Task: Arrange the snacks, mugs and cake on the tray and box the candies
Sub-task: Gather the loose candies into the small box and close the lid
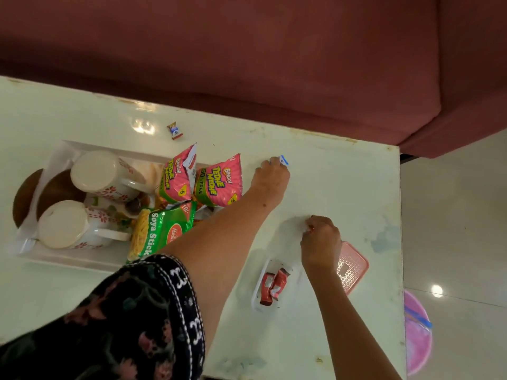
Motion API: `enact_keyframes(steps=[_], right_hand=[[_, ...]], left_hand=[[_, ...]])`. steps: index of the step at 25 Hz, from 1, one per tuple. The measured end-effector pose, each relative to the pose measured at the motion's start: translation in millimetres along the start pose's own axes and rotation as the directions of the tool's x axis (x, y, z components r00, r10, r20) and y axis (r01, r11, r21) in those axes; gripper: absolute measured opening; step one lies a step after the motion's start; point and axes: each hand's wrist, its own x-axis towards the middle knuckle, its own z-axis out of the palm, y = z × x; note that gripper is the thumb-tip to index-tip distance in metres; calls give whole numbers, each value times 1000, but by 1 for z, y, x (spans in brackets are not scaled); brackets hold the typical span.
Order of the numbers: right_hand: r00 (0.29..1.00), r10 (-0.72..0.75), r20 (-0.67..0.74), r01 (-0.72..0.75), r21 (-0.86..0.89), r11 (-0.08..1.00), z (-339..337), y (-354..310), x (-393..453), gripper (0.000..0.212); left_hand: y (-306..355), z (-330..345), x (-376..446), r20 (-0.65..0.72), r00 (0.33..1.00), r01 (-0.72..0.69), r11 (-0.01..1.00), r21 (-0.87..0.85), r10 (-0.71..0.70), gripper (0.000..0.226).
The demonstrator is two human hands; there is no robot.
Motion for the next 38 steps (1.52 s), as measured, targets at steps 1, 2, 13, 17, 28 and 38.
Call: enact_keyframes(steps=[1, 2, 13, 17, 28, 38], right_hand=[[999, 32, -10, -31, 22, 999, -3, 3, 2, 34], [998, 59, -11, -59, 43, 997, -5, 5, 4, 30], [974, 208, -90, -152, 422, 894, -50, 10, -50, 15], [973, 224, 51, -220, 491, 843, -60, 7, -101, 17], [961, 114, 253, -217, 428, 877, -57, -9, -110, 40], [994, -1, 113, -55, 497, 866, -58, -43, -76, 23]], left_hand=[[-2, 3, -1, -8, 1000, -3, 1000, -15, 3, 46], [-1, 6, -3, -15, 1000, -4, 999, -33, 4, 45], [26, -8, -78, 2, 1000, 10, 936, -352, -10, 9], [34, 2, -150, -13, 995, 71, 785, -615, -100, 17], [0, -26, -186, 129, 975, 218, 658, -721, -182, 12], [-159, -72, -21, -382, 882, 93, 897, -431, -276, 32]])
